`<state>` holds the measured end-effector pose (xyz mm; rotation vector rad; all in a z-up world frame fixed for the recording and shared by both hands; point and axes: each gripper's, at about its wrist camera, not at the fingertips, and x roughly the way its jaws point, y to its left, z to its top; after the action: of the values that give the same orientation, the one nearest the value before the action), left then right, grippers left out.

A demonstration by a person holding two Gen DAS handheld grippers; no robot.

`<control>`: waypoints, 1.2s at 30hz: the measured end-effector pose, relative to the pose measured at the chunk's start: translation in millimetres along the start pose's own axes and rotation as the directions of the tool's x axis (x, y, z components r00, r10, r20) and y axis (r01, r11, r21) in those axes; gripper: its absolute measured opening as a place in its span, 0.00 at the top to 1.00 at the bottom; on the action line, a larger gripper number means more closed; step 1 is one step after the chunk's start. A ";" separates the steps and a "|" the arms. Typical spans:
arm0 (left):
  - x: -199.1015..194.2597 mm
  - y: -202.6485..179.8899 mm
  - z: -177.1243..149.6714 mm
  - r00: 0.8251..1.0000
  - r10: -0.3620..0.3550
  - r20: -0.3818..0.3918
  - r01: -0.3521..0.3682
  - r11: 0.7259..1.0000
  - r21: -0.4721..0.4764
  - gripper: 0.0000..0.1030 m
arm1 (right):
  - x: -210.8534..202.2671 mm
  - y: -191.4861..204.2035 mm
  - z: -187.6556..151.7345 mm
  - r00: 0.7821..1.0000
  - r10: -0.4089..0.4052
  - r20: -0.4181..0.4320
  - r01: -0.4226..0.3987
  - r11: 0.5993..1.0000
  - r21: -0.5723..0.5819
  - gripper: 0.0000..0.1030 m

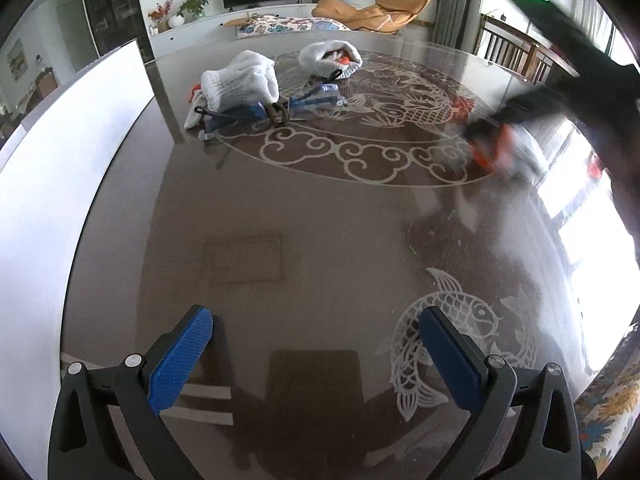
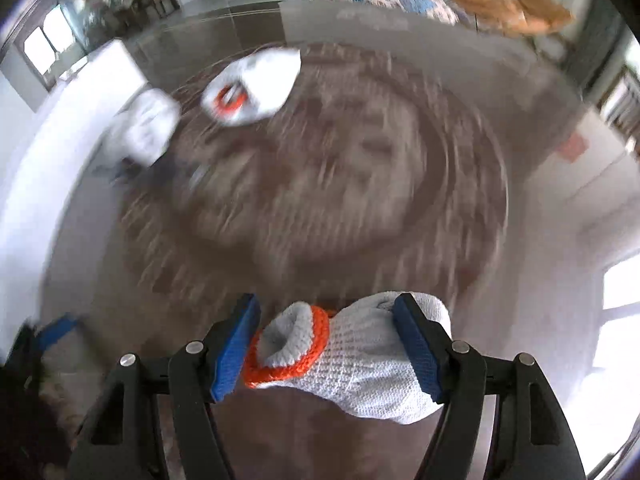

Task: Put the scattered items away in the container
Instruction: 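Grasp a white orange-cuffed glove with the right tool and lift it, then lower the left tool over the blue-framed glasses while the right holds the glove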

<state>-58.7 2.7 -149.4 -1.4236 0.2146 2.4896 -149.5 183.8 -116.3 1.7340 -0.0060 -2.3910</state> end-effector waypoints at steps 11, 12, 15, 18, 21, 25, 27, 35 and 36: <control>-2.3 24.7 72.7 0.998 -0.033 0.062 0.032 0.999 0.004 0.00 | -78.0 -16.3 -63.0 0.933 0.086 0.349 -0.184 0.948 0.261 0.32; -2.8 27.3 89.3 0.996 -0.009 0.084 0.006 0.999 0.035 0.00 | -78.0 -15.2 -65.4 0.929 0.096 0.357 -0.201 0.941 0.270 0.32; 1.8 41.4 133.3 0.989 0.021 0.149 -0.033 0.996 0.080 0.00 | -75.8 -9.0 -79.4 0.911 0.141 0.387 -0.264 0.921 0.286 0.32; 23.8 56.7 160.6 0.987 -0.098 0.129 0.086 0.992 0.092 0.00 | -62.4 1.0 -89.2 0.902 0.172 0.395 -0.303 0.905 0.298 0.32; 51.1 57.5 166.2 0.974 -0.220 0.050 0.213 0.970 0.115 0.00 | -56.4 7.7 -98.8 0.898 0.186 0.399 -0.319 0.899 0.299 0.32; 70.1 47.6 150.5 0.955 -0.294 -0.046 0.298 0.943 0.149 0.00 | -61.0 6.2 -107.3 0.896 0.165 0.411 -0.297 0.912 0.282 0.32; 61.1 46.1 140.3 0.918 -0.390 -0.070 0.396 0.907 0.146 0.00 | -66.8 1.1 -112.9 0.896 0.145 0.419 -0.282 0.916 0.285 0.32; -11.5 57.8 108.6 0.836 -0.548 -0.018 0.547 0.831 0.106 0.00 | -84.5 -21.7 -138.0 0.877 0.080 0.475 -0.263 0.906 0.332 0.32; -12.5 64.5 112.2 0.841 -0.542 -0.001 0.540 0.839 0.066 0.00 | -83.7 -23.5 -140.8 0.876 0.075 0.476 -0.262 0.904 0.339 0.32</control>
<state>-164.2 -32.0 -81.8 -1.2216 -0.1055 2.0052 4.7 234.7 -84.8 1.1787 -0.7267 -2.7242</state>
